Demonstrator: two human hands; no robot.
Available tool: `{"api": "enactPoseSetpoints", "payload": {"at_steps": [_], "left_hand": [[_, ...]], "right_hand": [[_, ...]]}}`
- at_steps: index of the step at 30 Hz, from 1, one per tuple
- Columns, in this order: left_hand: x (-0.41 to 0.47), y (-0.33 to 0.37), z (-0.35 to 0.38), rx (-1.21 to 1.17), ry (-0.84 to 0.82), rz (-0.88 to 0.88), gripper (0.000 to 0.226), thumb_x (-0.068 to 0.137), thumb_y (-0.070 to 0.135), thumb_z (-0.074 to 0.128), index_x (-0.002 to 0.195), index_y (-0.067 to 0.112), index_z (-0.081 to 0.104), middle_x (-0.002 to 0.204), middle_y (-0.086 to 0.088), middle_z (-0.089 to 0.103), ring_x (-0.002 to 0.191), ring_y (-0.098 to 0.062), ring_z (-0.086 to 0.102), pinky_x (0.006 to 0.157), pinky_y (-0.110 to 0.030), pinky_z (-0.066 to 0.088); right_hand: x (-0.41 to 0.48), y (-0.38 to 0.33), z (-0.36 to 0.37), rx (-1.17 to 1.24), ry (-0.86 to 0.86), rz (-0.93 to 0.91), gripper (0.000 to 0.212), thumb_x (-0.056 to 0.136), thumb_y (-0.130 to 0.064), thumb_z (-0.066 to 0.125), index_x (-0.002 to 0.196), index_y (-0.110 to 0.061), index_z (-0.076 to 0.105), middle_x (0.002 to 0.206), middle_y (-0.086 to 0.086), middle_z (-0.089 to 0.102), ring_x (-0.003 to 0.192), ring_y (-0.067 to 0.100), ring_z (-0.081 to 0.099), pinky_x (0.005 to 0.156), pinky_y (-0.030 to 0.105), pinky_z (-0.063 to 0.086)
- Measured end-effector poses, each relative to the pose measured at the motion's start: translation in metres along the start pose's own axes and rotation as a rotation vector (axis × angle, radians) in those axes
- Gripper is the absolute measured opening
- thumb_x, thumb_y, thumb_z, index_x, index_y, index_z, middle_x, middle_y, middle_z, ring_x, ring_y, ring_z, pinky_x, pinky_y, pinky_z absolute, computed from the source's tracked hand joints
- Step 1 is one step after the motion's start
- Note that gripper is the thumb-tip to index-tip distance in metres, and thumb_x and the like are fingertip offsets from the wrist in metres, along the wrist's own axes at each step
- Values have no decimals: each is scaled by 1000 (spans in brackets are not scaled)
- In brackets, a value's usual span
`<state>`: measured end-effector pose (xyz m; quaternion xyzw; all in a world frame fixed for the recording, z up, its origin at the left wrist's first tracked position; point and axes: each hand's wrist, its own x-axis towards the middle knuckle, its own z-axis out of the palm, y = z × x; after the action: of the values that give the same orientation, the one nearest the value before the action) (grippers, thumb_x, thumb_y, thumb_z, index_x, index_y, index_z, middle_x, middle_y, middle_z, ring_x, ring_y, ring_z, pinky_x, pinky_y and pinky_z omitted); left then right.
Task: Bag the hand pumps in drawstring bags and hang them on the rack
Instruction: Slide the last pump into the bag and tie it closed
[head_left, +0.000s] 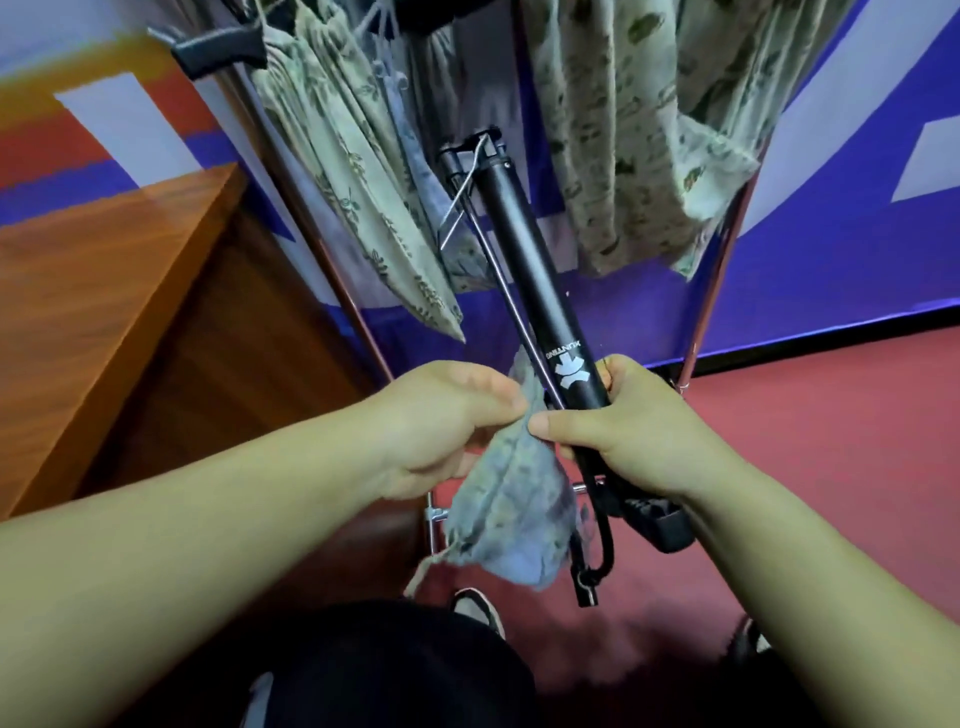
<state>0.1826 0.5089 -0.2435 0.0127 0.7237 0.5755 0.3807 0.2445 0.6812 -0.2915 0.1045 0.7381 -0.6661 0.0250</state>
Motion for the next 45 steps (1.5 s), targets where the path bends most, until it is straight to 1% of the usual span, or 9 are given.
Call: {"api": "enactPoseSetpoints", "payload": {"at_steps": [8,14,18,22,27,30,36,41,45], "left_hand": [[10,-6,-5,56,123,123,18,93,-2,63,83,12,68,75,-10,67,67,-23,62,73,-37,49],[15,2,-23,132,16,119,25,77,-4,63,97,12,62,79,-13,65,60,-24,54,60,-33,42],[16,6,-38,339,-91,21,34,78,7,60,103,22,79,98,-17,58,91,-30,41,80,-46,30],[23,6,-43,399,57,47,38,86,-1,60,106,26,79,97,-35,63,82,-31,48,70,-39,45],[31,9,-47,376,345,101,38,91,-11,53,115,12,72,70,-17,58,45,-17,43,40,-20,37],[35,10,-54,394,430,117,39,91,-11,54,120,10,69,67,-12,58,41,-13,45,39,-21,40],[37,2,-52,463,299,111,40,93,-3,60,127,17,66,71,-13,59,48,-15,50,49,-23,46],[43,-6,-57,375,220,13,47,94,-1,63,137,18,59,88,-8,68,65,-16,57,57,-24,50],[49,-15,-61,374,275,-27,28,92,-7,61,113,9,69,90,-9,70,67,-11,61,47,-19,49]], "right_hand": [[3,9,-9,11,82,-58,63,58,-28,88,102,-6,50,68,0,67,60,14,60,64,40,50],[10,17,-27,-10,94,-39,47,67,-16,88,94,-6,50,65,4,66,56,17,56,61,36,45],[11,20,-33,-44,85,-23,47,67,-15,88,90,-13,48,62,0,65,55,14,55,62,34,44],[11,24,-36,-90,95,-7,48,67,-14,88,87,-17,44,60,-2,63,52,13,51,59,31,42],[17,29,-47,-185,142,22,53,61,-22,90,84,-18,42,65,2,59,56,16,47,59,33,40],[20,32,-53,-201,127,58,57,53,-30,88,86,-19,43,63,4,63,55,16,48,59,37,41],[15,26,-56,-296,33,33,59,64,-28,88,91,-17,37,65,11,71,54,18,49,58,39,42],[7,9,-68,-423,-160,68,59,69,-33,89,90,-12,38,57,-5,64,52,13,54,55,31,44],[1,11,-61,-521,-316,115,52,73,-23,88,91,-12,40,59,2,67,47,10,53,44,19,39]]}}
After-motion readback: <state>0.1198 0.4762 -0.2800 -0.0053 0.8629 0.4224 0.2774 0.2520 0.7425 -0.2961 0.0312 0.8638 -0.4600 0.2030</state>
